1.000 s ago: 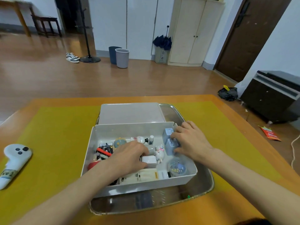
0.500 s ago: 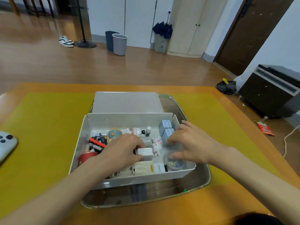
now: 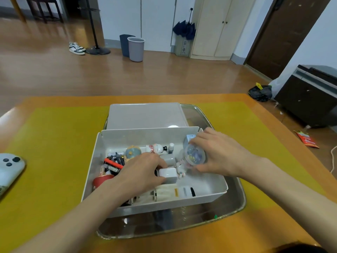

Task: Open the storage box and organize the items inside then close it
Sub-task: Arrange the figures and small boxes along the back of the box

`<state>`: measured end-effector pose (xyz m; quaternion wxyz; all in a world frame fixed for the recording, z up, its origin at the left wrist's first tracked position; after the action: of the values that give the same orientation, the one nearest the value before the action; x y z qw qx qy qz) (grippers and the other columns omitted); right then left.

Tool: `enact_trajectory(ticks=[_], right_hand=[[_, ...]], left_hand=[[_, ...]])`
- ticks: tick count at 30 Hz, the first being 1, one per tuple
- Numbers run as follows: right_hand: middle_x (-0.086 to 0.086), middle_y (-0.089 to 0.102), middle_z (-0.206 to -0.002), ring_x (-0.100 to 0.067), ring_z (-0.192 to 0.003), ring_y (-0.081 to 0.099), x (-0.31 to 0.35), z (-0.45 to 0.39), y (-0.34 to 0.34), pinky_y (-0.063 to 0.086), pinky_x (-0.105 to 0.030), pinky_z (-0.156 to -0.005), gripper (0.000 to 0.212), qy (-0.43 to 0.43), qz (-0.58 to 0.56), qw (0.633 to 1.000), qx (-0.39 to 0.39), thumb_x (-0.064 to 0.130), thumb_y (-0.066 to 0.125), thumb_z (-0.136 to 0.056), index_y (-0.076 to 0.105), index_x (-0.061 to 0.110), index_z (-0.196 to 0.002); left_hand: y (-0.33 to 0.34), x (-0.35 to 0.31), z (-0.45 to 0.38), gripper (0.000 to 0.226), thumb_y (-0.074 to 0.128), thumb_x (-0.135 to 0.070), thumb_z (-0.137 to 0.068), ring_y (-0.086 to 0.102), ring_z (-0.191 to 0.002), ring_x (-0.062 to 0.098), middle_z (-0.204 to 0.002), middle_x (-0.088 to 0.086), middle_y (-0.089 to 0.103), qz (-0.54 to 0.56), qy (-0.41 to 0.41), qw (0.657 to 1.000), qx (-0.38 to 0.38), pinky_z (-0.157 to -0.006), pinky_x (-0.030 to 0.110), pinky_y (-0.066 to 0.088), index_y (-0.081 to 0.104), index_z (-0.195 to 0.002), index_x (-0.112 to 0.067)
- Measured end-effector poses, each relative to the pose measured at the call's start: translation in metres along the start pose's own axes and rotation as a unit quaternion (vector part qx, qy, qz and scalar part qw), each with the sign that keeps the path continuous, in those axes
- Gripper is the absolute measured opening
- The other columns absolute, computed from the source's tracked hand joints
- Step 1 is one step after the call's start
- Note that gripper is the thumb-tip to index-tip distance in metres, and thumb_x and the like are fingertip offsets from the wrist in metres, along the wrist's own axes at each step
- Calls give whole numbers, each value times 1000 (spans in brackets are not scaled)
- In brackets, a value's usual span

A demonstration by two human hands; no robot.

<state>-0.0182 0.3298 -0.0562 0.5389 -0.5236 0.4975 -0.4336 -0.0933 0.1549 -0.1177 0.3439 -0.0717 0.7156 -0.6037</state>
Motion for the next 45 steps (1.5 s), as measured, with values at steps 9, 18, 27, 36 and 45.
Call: enact_trajectory(ticks=[9,18,27,36,45], right_hand=[[8,63,-120,-13,-108,45,8,-38,13,33,-27,-84,64,-30,3,999,26,65,67,-77,55,28,-128],[16,58,-125,-7,-117,49,21,-15,-8,50,-30,-89,57,-17,-103,994,-28,54,70,-84,55,34,-135],[-1,68,-107,-27,-101,62,77,-25,22,47,-36,-70,19,-66,-3,996,68,27,58,-90,63,24,-108],[11,61,-100,-11,-100,55,27,12,-17,49,-36,-69,33,12,-60,997,42,46,62,-82,64,37,-114],[9,63,-94,-18,-97,44,7,23,17,35,-34,-75,15,-8,65,994,86,22,59,-84,61,30,-97]], left_hand=[[0,0,1,32,67,-57,-83,56,-86,4,-93,-17,63,12,8,1000,-6,-73,34,55,72,-103,-33],[-23,15,-1,22,77,-40,-80,60,-77,0,-89,-19,66,51,-31,998,-11,-68,23,49,74,-99,-30],[-37,30,12,23,70,-35,-84,61,-89,6,-97,-20,67,-26,-65,997,-15,-80,32,54,72,-107,-34],[-34,26,12,27,66,-37,-87,60,-104,12,-115,-16,64,-41,-69,997,-13,-79,32,50,70,-114,-35],[-29,17,6,25,62,-35,-92,56,-105,13,-121,-14,57,-18,-45,998,-48,-80,35,50,68,-116,-31]])
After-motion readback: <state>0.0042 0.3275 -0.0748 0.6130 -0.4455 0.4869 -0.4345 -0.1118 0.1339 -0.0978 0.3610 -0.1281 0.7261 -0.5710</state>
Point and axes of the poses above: each hand's wrist, its own z-axis away from the middle knuckle, its own y-axis out of the palm, x = y × z, the point moved 6 cm from there along -z, towards the middle knuckle
